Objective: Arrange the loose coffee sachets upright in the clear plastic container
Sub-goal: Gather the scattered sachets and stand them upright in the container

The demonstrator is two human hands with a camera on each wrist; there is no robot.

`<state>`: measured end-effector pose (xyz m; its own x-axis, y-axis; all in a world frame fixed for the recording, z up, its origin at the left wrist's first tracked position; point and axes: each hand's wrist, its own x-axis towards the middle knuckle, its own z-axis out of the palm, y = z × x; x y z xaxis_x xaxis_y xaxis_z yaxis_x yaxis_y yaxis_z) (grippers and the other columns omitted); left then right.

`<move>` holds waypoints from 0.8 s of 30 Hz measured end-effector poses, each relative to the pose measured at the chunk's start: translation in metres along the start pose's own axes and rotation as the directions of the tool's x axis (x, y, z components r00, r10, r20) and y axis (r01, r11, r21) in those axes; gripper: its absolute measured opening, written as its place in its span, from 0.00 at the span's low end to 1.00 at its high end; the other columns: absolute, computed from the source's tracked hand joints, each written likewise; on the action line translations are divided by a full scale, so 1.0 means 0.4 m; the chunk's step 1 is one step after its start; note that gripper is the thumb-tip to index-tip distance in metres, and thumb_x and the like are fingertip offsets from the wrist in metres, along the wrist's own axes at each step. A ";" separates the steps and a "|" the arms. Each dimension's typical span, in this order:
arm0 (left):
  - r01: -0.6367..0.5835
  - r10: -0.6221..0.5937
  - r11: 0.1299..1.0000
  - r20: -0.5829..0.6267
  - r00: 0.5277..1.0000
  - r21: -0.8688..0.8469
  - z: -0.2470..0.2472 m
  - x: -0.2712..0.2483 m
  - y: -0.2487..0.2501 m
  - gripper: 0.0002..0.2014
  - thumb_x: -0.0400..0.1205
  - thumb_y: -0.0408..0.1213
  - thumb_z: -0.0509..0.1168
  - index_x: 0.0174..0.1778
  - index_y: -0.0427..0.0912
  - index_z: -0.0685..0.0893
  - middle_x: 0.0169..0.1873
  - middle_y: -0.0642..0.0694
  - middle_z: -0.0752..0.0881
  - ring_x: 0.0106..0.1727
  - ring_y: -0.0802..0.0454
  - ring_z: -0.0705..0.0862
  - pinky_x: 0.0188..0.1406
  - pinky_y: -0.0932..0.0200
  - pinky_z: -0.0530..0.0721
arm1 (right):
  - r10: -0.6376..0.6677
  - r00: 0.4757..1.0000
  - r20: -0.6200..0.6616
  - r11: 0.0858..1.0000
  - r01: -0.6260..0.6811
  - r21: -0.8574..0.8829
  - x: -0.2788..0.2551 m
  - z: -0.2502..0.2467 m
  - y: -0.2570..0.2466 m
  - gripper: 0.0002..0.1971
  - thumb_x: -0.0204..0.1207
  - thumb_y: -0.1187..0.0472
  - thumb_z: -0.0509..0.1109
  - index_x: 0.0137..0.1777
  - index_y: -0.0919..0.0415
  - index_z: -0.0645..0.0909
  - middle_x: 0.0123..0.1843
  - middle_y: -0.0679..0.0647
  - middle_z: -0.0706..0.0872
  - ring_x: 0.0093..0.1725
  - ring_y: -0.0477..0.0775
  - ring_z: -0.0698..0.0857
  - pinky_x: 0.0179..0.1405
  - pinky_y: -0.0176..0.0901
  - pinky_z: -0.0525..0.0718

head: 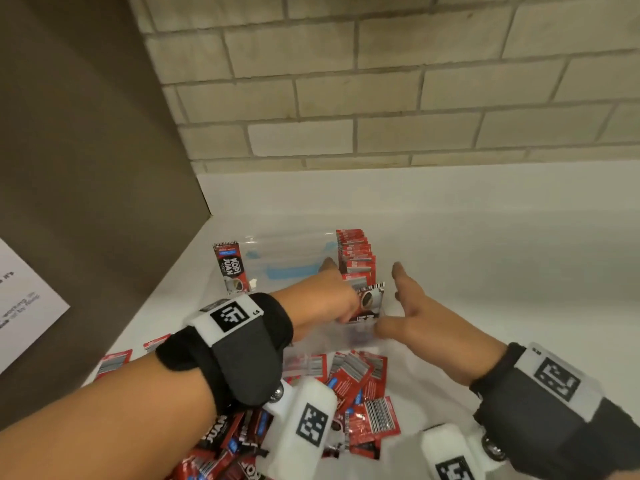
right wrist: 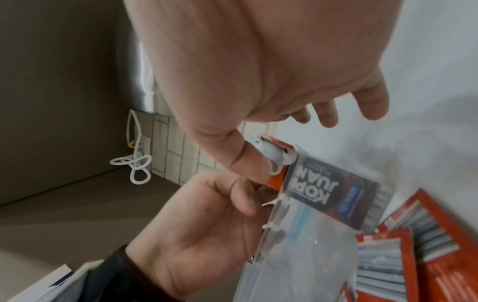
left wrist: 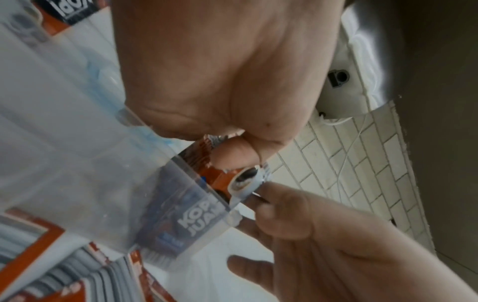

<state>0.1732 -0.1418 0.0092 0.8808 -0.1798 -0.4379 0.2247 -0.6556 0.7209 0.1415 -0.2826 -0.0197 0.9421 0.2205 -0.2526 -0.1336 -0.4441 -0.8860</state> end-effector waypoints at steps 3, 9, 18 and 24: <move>-0.042 0.043 0.999 -0.095 0.995 0.007 -0.023 -0.043 -0.022 0.46 0.77 0.21 0.59 0.84 0.48 0.39 0.79 0.42 0.65 0.62 0.50 0.78 0.41 0.70 0.73 | -0.007 0.996 -0.084 0.999 0.002 -0.054 -0.040 -0.015 0.014 0.44 0.73 0.58 0.72 0.82 0.48 0.46 0.82 0.44 0.55 0.78 0.47 0.61 0.65 0.39 0.73; -0.416 0.415 0.909 -0.181 0.892 0.035 -0.035 -0.177 -0.117 0.32 0.76 0.17 0.56 0.62 0.63 0.73 0.61 0.59 0.82 0.56 0.67 0.81 0.53 0.72 0.78 | 0.187 0.973 0.135 0.975 -0.168 -0.143 -0.146 -0.027 0.042 0.25 0.65 0.47 0.72 0.62 0.43 0.71 0.60 0.41 0.75 0.55 0.43 0.80 0.48 0.33 0.79; -0.396 0.381 0.683 0.163 0.910 0.614 0.042 -0.221 -0.199 0.24 0.80 0.51 0.64 0.70 0.56 0.68 0.64 0.58 0.70 0.67 0.60 0.69 0.63 0.66 0.69 | 0.370 0.920 0.130 0.907 -0.388 0.162 -0.181 0.049 0.044 0.34 0.73 0.63 0.72 0.77 0.56 0.62 0.61 0.46 0.76 0.59 0.50 0.78 0.49 0.46 0.80; -0.433 0.400 0.596 0.218 0.890 0.676 0.058 -0.210 -0.214 0.26 0.77 0.57 0.67 0.67 0.53 0.69 0.64 0.56 0.68 0.64 0.58 0.63 0.66 0.58 0.71 | 0.444 0.866 0.228 0.748 -0.499 0.439 -0.215 0.033 0.063 0.12 0.72 0.70 0.71 0.54 0.62 0.79 0.53 0.60 0.77 0.48 0.59 0.75 0.40 0.50 0.76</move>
<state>0.0704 -0.0875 -0.0280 0.7832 -0.5820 -0.2191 -0.5291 -0.8087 0.2568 0.0529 -0.3015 -0.0253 0.6869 0.1917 -0.7010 -0.7045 -0.0609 -0.7071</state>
